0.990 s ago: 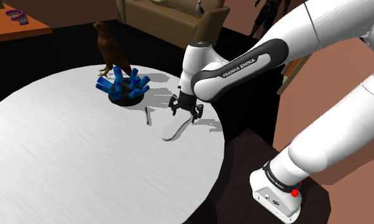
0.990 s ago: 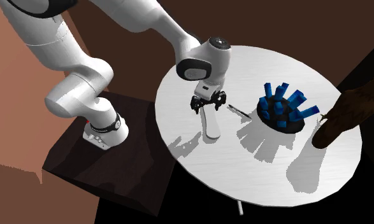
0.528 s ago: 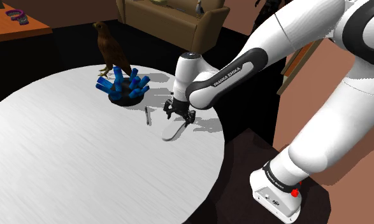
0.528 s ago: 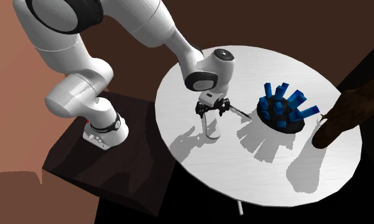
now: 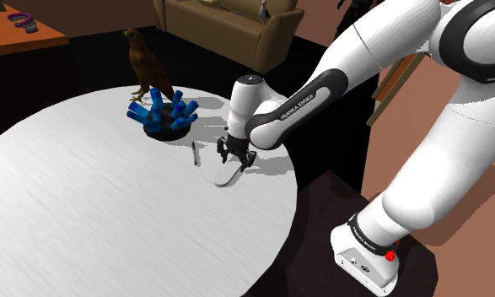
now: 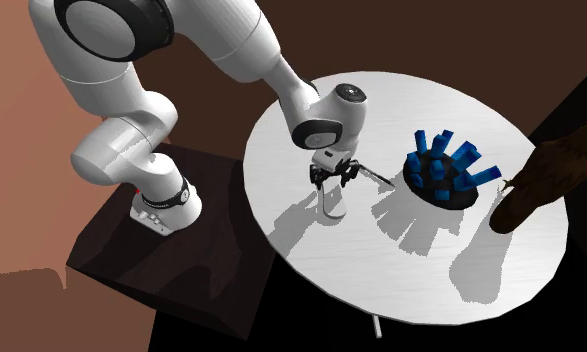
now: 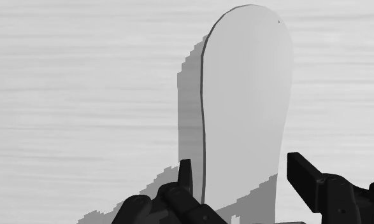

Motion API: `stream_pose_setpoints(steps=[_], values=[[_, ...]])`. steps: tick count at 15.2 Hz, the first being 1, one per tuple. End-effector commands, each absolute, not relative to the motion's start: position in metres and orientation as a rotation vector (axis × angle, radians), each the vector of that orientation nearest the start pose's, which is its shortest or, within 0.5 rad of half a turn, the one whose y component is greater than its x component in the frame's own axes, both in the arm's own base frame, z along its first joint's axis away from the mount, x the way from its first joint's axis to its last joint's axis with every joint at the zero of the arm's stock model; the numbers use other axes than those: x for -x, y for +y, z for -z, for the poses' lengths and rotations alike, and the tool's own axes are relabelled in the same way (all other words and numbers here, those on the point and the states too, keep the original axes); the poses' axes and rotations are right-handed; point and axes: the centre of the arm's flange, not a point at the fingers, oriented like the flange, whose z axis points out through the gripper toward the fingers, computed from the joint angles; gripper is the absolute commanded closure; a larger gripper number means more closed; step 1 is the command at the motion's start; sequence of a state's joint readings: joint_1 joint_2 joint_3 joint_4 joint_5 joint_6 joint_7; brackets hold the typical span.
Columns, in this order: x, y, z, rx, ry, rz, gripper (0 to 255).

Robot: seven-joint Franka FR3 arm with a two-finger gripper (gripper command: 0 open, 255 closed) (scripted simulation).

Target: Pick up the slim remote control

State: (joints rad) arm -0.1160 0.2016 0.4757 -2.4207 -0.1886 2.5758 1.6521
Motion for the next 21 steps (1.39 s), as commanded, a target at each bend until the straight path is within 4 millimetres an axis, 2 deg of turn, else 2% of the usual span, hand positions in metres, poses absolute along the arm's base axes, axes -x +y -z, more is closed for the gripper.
stream_pose_setpoints(steps=[1,6,21], values=[[-0.457,0.181,-0.234,2.661,1.703,-0.005,255],[-0.457,0.180,-0.233,2.661,1.703,-0.005,255],[-0.457,0.180,-0.313,2.661,1.703,-0.005,255]])
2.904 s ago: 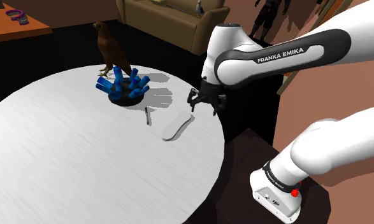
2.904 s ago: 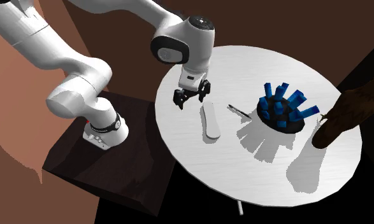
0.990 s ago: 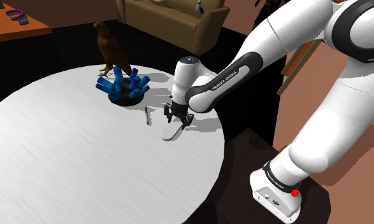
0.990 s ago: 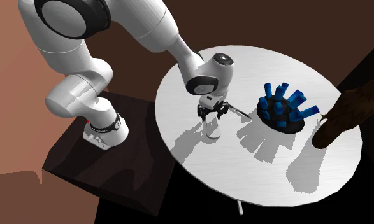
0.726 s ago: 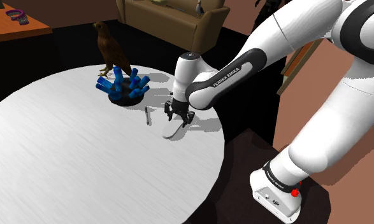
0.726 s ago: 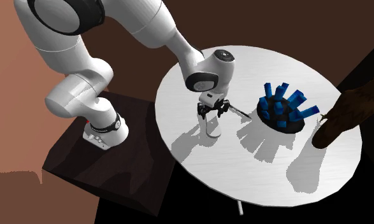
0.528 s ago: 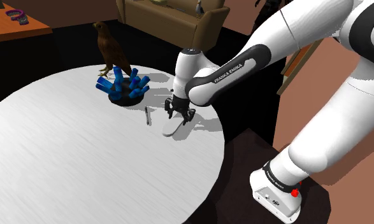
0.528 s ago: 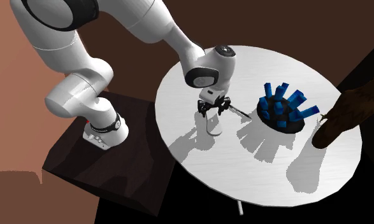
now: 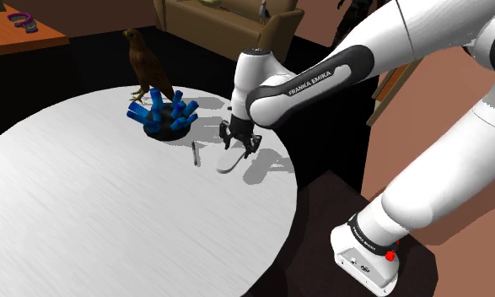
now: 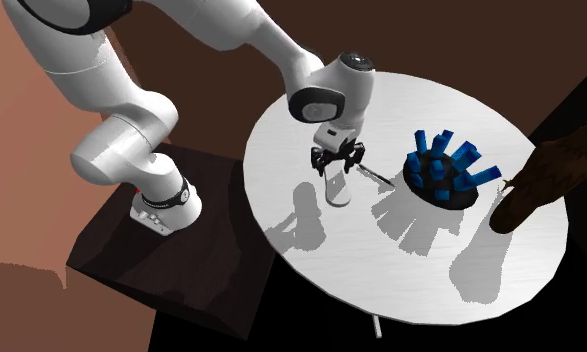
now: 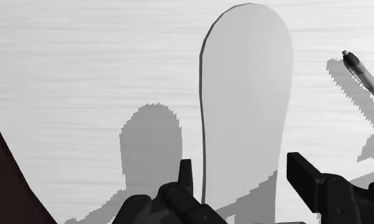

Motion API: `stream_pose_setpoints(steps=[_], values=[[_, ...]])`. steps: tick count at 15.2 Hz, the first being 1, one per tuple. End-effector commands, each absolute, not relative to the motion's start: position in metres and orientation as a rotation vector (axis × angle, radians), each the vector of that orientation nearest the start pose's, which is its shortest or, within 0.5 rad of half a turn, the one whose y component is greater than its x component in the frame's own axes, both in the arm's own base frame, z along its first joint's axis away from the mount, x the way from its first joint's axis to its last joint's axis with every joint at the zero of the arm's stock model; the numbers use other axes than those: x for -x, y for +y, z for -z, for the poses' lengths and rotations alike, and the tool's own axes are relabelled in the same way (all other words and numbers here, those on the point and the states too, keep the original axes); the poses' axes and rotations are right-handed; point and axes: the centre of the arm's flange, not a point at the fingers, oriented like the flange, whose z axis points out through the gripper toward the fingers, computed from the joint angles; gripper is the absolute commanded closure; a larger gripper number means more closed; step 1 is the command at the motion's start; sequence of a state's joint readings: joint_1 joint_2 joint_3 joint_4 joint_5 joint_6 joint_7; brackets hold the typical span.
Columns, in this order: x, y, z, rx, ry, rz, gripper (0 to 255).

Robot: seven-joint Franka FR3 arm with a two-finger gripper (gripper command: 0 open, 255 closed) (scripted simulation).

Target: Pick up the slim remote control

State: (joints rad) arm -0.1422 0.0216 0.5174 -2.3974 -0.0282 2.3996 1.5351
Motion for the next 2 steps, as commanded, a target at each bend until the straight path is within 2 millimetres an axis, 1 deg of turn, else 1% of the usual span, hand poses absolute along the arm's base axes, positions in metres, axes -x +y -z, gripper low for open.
stream_pose_setpoints(steps=[1,2], values=[[-0.4570,0.1801,-0.3134,2.661,1.703,-0.005,255],[-0.4569,0.1801,-0.3134,2.661,1.703,-0.005,255]])
